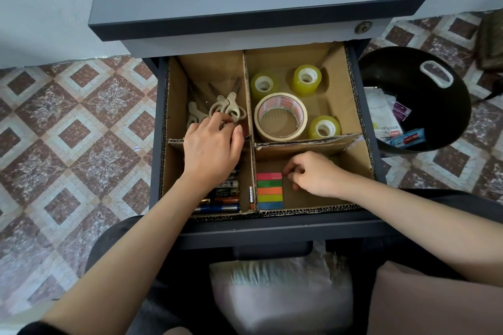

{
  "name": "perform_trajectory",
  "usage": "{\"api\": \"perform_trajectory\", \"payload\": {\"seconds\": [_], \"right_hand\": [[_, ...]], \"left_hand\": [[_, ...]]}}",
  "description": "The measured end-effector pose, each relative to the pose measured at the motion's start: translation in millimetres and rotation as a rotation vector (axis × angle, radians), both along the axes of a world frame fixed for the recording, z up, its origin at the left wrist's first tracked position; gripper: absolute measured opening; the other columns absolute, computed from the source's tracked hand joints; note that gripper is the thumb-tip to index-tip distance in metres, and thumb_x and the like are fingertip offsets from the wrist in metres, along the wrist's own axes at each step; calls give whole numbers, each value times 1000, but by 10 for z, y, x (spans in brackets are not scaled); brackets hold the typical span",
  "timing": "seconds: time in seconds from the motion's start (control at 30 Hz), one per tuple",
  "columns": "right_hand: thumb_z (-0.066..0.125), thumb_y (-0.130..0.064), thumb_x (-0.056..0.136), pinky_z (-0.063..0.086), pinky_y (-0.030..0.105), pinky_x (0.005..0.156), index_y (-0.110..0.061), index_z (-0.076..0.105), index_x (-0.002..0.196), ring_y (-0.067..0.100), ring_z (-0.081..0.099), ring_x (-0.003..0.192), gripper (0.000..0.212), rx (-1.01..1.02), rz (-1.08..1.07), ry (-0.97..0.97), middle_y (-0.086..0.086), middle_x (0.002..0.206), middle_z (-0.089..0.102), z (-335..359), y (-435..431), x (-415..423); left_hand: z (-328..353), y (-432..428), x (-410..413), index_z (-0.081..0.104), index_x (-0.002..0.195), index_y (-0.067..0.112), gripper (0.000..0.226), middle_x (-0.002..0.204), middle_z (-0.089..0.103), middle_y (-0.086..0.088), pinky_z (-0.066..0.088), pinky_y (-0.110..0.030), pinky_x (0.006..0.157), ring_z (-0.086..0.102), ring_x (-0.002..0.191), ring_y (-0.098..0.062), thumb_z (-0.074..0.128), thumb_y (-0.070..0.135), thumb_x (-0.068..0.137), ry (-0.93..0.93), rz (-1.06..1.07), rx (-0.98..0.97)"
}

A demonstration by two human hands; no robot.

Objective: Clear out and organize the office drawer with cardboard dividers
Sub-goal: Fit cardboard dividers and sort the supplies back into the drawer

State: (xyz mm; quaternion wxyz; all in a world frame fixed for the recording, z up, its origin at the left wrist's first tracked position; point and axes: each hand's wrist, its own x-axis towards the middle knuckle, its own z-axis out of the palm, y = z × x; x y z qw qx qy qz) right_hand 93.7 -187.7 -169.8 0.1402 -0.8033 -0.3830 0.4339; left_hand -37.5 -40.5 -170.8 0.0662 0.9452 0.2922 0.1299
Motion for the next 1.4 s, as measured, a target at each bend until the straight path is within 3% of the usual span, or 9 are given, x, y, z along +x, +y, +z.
{"api": "perform_trajectory", "payload": {"seconds": [0.2, 0.3, 0.4, 0.63, 0.77, 0.87, 1.0, 1.17, 1.4], "right_hand": [[53, -16, 93, 48, 31, 81, -11, 66, 106, 16, 59, 85, 18, 62, 20, -77, 1, 89, 65, 147, -77, -5], [60, -15, 89, 50, 28, 75, -12, 70, 89, 11, 58, 69, 10, 198, 1, -128, -5, 69, 63, 307, -191, -70], [63, -13, 86, 49, 26, 70, -11, 72, 80, 15, 61, 70, 10, 326, -16, -167, 0, 71, 67, 438, -303, -140], [64, -10, 85, 39, 9, 59, -11, 72, 78, 1, 53, 62, 11, 550, -152, -232, -6, 68, 62, 844, -477, 95], [64, -10, 85, 38, 9, 60, -13, 71, 77, 0, 53, 62, 11, 635, -238, -282, -7, 67, 62, 1042, -520, 338], [63, -11, 86, 40, 13, 65, -10, 73, 83, 4, 55, 69, 10, 671, -305, -323, 0, 77, 68, 1150, -509, 517], [62, -14, 88, 46, 22, 76, -11, 73, 90, 9, 59, 80, 12, 681, -364, -336, 2, 87, 70, 1256, -442, 771], [62, -15, 89, 34, 6, 63, -13, 73, 91, -5, 50, 70, 12, 704, -376, -358, -4, 82, 66, 1308, -473, 1078], [62, -17, 88, 33, 6, 59, -15, 73, 90, -3, 51, 70, 11, 672, -386, -378, -8, 78, 63, 1282, -572, 1469]], "left_hand": [[93, -22, -3, 70, 102, 10, 56, 111, 64, -7, 40, -37, 80, 60, 97, -26, 23, 40, 94, 30, 48, -126], [200, -69, 33, 61, 114, 10, 40, 124, 54, -9, 40, -39, 90, 53, 110, -25, 36, 35, 98, -50, 92, -286], [349, -175, 67, 61, 114, 10, 29, 127, 50, -8, 42, -37, 96, 50, 115, -22, 48, 28, 96, -142, 76, -372], [743, -297, 173, 64, 109, 14, 23, 123, 53, 0, 39, -30, 96, 49, 111, -13, 54, 27, 92, -154, 14, -354], [965, -304, 322, 63, 108, 17, 20, 120, 54, 2, 43, -25, 92, 48, 103, -8, 55, 26, 92, -182, -12, -343], [1183, -279, 555, 61, 112, 17, 24, 120, 54, 3, 40, -22, 88, 48, 101, -8, 56, 28, 92, -137, -64, -285], [1483, -191, 1007, 60, 117, 15, 32, 127, 52, 1, 37, -28, 100, 47, 117, -14, 57, 31, 90, -78, -167, -196], [1718, -118, 1619, 52, 132, 15, 48, 143, 43, 1, 29, -28, 107, 38, 131, -16, 58, 37, 90, 32, -222, -113], [1758, -4, 2115, 37, 141, 14, 76, 146, 36, -6, 29, -35, 109, 32, 133, -23, 68, 44, 79, 201, -219, -121]]}}
